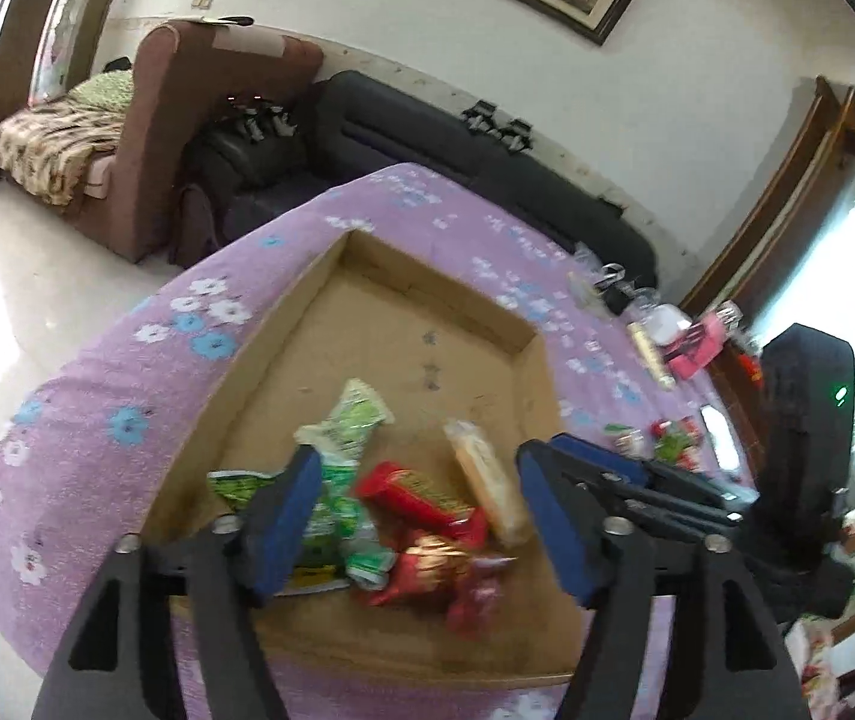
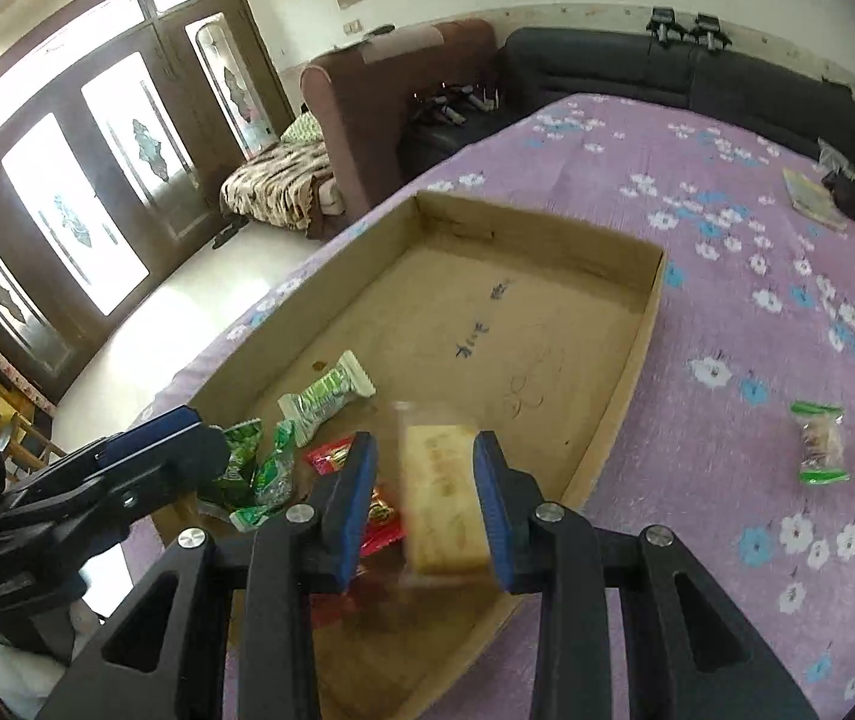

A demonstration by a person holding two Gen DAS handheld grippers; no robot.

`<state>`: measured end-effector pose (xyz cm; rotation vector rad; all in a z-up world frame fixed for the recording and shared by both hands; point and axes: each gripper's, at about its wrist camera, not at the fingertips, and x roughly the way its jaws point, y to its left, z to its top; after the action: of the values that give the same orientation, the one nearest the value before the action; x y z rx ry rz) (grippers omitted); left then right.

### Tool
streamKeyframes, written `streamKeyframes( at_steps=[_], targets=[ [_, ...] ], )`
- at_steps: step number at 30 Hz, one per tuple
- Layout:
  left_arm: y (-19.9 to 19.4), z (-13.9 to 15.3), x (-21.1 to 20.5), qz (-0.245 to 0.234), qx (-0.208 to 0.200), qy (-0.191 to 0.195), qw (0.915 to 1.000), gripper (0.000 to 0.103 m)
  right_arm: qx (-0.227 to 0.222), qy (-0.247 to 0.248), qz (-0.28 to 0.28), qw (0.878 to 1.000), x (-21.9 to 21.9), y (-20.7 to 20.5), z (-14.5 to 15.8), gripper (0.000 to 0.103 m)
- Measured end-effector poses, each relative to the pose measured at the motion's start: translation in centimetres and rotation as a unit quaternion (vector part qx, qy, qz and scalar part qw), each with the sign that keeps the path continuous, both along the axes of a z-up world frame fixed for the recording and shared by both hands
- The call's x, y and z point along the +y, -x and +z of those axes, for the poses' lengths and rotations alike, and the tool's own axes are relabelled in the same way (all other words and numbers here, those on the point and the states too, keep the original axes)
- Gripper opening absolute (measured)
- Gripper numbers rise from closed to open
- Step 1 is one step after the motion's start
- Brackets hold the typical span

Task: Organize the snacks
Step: 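Release candies and biscuit into the cardboard box with both tools, then grasp green snack bag with right tool while left tool reaches clear bag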

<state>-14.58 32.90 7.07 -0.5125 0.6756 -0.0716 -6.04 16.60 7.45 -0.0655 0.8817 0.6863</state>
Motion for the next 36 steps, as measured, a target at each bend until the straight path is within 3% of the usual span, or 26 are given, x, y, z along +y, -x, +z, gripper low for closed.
streamKeyframes(
  at_steps=[3, 6, 8, 12, 17, 20, 24, 30, 31, 33, 34, 36],
  targets=[
    [0.2, 0.8, -0.7, -0.017, -0.023, 0.044, 0.9986, 0.090, -0.008, -0.024, -0.024, 0.999, -2.6, 0.3, 1.4, 0.041],
    [0.0, 1.5, -2.3, -0.050, -0.040, 0.071, 0.9954, 0.090, -0.033, -0.027, -0.062, 0.997, -6.2, 0.2, 2.5, 0.049],
    [-0.2, 1.7, -3.6, -0.080, -0.051, 0.098, 0.9906, 0.090, -0.054, -0.030, -0.092, 0.994, -9.4, 0.1, 2.8, 0.066],
    [-1.2, 1.8, -6.8, -0.134, -0.043, 0.134, 0.9809, 0.090, -0.037, -0.017, -0.169, 0.985, -17.5, -1.6, 1.8, 0.070],
    [-2.7, 1.1, -11.9, -0.191, -0.002, 0.099, 0.9765, 0.090, 0.010, -0.017, -0.246, 0.969, -26.4, -4.0, -0.4, 0.068],
    [-3.5, 0.6, -15.1, -0.209, 0.026, 0.050, 0.9763, 0.089, 0.023, -0.039, -0.256, 0.966, -28.5, -5.1, -0.8, 0.064],
    [-3.5, 0.2, -17.7, -0.224, 0.035, 0.007, 0.9739, 0.087, 0.016, -0.041, -0.256, 0.966, -27.9, -7.2, -1.1, 0.064],
    [-4.6, 0.7, -18.6, -0.217, 0.037, -0.032, 0.9749, 0.086, 0.018, 0.000, -0.270, 0.963, -25.4, -11.5, -2.9, 0.063],
    [-4.8, 0.5, -18.6, -0.216, 0.038, -0.034, 0.9750, 0.086, 0.018, 0.007, -0.273, 0.962, -25.1, -11.9, -3.3, 0.062],
    [-5.4, 0.5, -18.6, -0.213, 0.041, -0.040, 0.9754, 0.086, 0.024, 0.015, -0.276, 0.961, -24.7, -12.6, -4.0, 0.046],
    [-5.7, 0.3, -18.6, -0.212, 0.043, -0.042, 0.9753, 0.086, 0.030, 0.015, -0.277, 0.960, -24.7, -12.8, -4.4, 0.030],
    [-6.5, 0.1, -19.0, -0.212, 0.045, -0.048, 0.9751, 0.086, 0.035, 0.002, -0.280, 0.959, -25.1, -12.9, -4.9, 0.030]
  ],
)
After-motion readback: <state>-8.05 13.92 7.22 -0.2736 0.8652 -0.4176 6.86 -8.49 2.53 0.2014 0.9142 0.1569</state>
